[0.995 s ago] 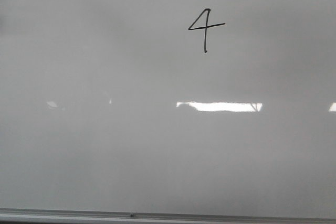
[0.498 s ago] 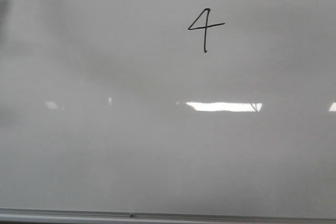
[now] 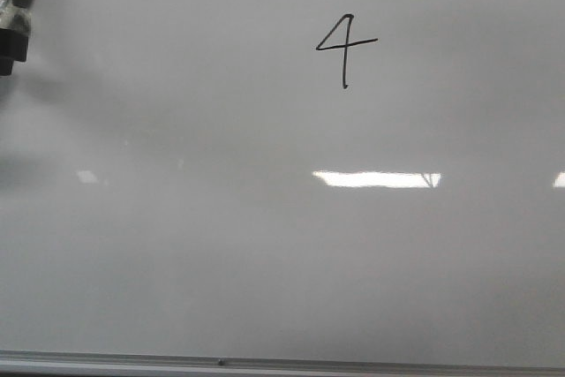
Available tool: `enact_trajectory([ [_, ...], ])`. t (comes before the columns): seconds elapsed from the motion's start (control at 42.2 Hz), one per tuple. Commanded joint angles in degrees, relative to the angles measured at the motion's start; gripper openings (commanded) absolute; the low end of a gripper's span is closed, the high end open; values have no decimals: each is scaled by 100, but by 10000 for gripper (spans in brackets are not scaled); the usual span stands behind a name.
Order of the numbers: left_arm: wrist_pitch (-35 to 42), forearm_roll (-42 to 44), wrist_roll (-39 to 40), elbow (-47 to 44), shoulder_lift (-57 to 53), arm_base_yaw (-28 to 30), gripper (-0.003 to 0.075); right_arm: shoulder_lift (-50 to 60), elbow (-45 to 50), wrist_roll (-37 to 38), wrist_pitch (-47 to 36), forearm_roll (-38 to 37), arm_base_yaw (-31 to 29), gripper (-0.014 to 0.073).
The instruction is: Write number 4 on whiteboard
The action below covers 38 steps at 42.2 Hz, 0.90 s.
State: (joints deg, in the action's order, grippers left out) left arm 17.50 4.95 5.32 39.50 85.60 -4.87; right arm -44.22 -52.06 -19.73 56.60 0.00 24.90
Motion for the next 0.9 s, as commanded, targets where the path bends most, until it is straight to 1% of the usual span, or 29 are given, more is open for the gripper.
enact_trajectory([
  [0.0,378,-69,63,142,-74,6,141,27,-149,19,-359,-71,-7,610],
  [0.095,378,-46,63,142,-65,6,290,27,-149,19,-396,-71,-7,610],
  [0.166,378,-46,63,142,-90,6,369,27,-149,19,-459,-71,-7,610],
  [0.213,331,-32,63,142,-118,6,394,27,-149,38,-511,-71,-7,610],
  [0.403,-214,-7,47,142,-624,6,395,27,-149,564,-539,-230,-7,610],
  [0.498,-630,-7,47,142,-1054,6,387,39,-149,1001,-505,-493,-7,610],
  [0.592,-1250,-7,47,142,-1583,6,386,111,-149,1599,-438,-781,-7,610],
  [0.663,-1858,-7,38,197,-2026,-54,386,221,-149,2012,-353,-884,-7,610],
  [0.734,-2544,-7,-18,342,-2392,-236,386,327,-149,2157,-260,-851,-7,610],
  [0.782,-3135,-1,-21,510,-2601,-393,386,407,-149,2164,-184,-783,-7,610],
  [0.877,-4666,28,-312,966,-3122,-923,386,631,-149,2164,16,-602,-7,610],
])
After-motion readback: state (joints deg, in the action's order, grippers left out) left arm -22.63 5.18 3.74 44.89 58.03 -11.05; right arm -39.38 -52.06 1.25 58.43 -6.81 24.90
